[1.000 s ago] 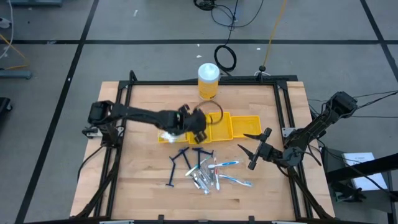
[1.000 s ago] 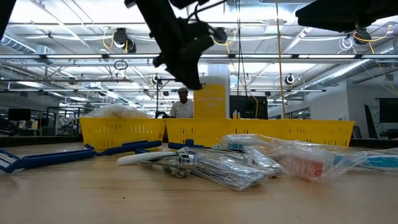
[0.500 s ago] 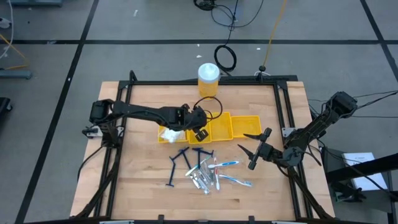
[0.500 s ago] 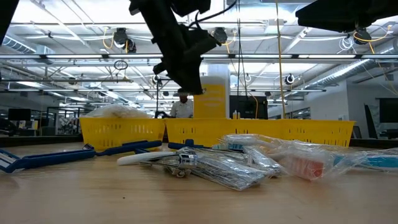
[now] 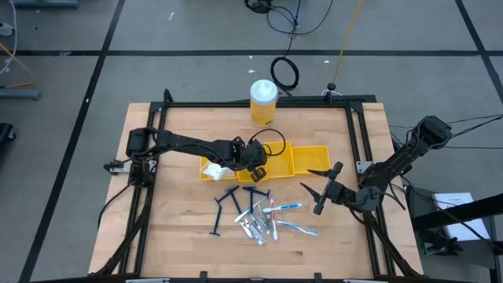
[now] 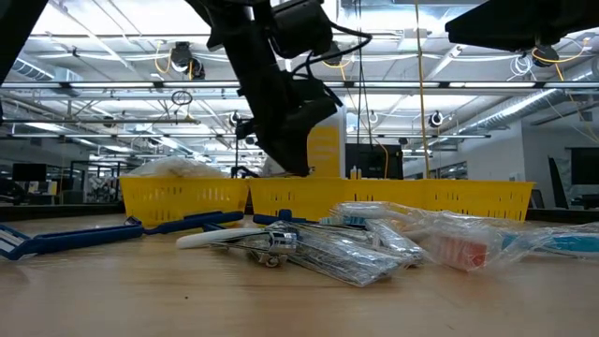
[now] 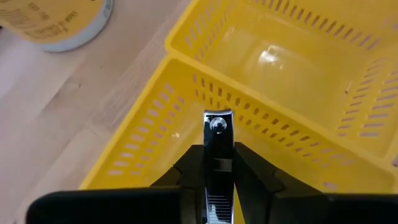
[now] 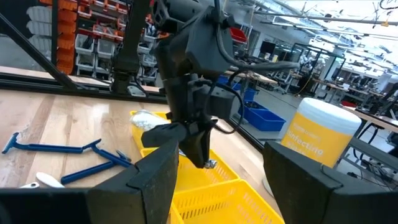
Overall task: Pick & Place Travel size toiletries
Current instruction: Put the silver nail cutter into the middle left yellow bin
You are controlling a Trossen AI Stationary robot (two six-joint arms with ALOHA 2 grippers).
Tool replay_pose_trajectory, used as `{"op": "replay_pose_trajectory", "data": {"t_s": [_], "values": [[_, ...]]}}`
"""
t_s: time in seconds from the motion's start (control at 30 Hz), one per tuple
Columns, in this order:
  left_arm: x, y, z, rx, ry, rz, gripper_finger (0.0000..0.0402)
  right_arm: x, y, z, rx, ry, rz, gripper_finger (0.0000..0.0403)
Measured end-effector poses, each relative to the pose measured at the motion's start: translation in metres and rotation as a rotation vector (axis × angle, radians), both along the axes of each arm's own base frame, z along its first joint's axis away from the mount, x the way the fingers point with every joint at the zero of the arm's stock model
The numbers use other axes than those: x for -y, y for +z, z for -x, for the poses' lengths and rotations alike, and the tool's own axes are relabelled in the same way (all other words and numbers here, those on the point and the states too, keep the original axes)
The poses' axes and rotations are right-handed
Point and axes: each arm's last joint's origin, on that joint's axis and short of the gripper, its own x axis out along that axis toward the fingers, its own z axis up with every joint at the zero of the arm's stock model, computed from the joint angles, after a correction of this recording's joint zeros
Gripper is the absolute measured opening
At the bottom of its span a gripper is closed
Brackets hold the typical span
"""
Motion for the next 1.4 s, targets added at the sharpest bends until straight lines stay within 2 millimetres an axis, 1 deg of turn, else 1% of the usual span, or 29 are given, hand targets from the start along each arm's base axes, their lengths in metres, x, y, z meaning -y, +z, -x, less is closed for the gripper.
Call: {"op": "replay_pose_trajectory", "data": {"t_s": [0.1, 0.27, 0.33, 0.47, 0.67, 0.77, 0.87, 0.97, 1.07, 1.13, 1.2, 1.3, 1.4], "values": [[0.000, -0.004, -0.001, -0.007, 0.016, 0.009, 0.0060, 0.000, 0.000, 0.000, 0.000, 0.000, 0.000, 0.0221], [0.000, -0.021, -0.005, -0.041, 0.019, 0.012, 0.0042, 0.000, 0.000, 0.000, 0.002, 0.000, -0.003, 0.0221], [0.000, -0.022, -0.005, -0.041, 0.019, 0.012, 0.0045, 0.000, 0.000, 0.000, 0.000, 0.000, 0.000, 0.0221], [0.000, -0.021, -0.005, -0.039, 0.012, 0.009, 0.0074, 0.000, 0.000, 0.000, -0.002, -0.002, 0.000, 0.0221], [0.002, -0.022, -0.004, -0.059, -0.029, 0.060, 0.0118, 0.000, 0.000, 0.000, -0.001, -0.003, 0.000, 0.0221], [0.002, -0.022, -0.003, -0.072, -0.035, 0.062, 0.0144, 0.000, 0.000, 0.000, -0.001, -0.004, 0.001, 0.0221], [0.003, -0.020, -0.001, -0.094, -0.093, 0.061, 0.0175, 0.000, 0.000, 0.000, -0.002, -0.004, 0.001, 0.0221], [0.005, -0.007, 0.005, -0.101, -0.141, 0.087, 0.0200, 0.000, 0.000, 0.000, -0.003, -0.004, 0.002, 0.0221], [0.011, 0.016, 0.011, -0.047, -0.146, 0.075, 0.0215, 0.000, -0.001, 0.000, -0.013, -0.005, 0.012, 0.0221], [0.019, 0.032, 0.015, -0.006, -0.172, 0.062, 0.0220, 0.000, -0.001, 0.000, -0.015, -0.006, 0.013, 0.0221], [0.031, 0.048, 0.019, 0.047, -0.209, 0.053, 0.0221, 0.001, -0.002, -0.001, -0.018, -0.010, 0.015, 0.0221], [0.055, 0.063, 0.023, 0.102, -0.314, 0.026, 0.0217, 0.001, -0.002, -0.001, -0.022, -0.011, 0.019, 0.0221], [0.085, 0.066, 0.024, 0.132, -0.444, 0.010, 0.0214, 0.001, -0.004, -0.001, -0.034, -0.011, 0.030, 0.0221]]}}
